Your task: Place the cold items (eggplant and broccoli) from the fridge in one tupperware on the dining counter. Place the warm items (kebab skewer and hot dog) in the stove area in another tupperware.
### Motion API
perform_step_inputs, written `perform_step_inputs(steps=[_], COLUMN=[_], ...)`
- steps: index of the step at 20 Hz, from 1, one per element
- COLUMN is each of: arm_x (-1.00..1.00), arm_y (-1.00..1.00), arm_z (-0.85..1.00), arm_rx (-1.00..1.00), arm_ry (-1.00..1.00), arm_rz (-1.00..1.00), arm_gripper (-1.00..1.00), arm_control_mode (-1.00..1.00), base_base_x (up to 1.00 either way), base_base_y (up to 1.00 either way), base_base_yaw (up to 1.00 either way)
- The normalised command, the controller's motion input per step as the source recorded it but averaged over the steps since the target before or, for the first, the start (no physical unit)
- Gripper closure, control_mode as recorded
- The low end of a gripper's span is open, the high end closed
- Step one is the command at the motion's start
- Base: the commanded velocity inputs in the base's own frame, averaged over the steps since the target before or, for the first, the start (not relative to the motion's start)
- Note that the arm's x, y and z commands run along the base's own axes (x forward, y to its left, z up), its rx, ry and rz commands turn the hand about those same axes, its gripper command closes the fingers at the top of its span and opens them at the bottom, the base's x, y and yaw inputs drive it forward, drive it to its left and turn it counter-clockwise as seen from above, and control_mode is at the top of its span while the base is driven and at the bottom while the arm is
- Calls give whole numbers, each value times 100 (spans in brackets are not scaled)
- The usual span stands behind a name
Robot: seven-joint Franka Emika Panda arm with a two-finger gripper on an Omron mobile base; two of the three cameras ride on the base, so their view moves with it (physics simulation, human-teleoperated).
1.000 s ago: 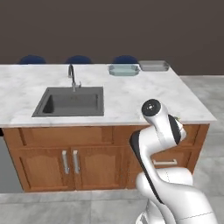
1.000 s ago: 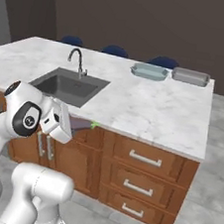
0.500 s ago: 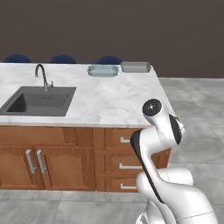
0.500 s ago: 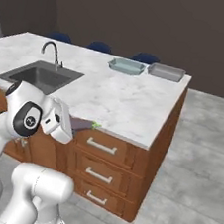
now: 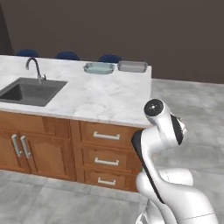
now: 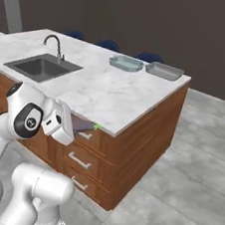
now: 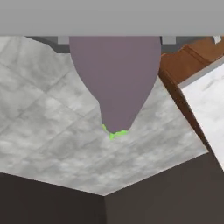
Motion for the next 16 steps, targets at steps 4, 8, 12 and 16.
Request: perform_step_inputs(steps=[4,8,12,16], arm_x=[0,0,0,0], arm_y=[0,0,0,0], arm_z=[0,0,0,0], arm_rx=[0,0,0,0], arm_ry=[0,0,0,0], arm_rz=[0,0,0,0], arm_gripper=[100,100,100,100], arm_control_mode=[100,100,100,100], base_base_x=[30,64,79,67], base_base_y=[-100,-100,-100,-100], base_base_yaw=[35,36,34,35])
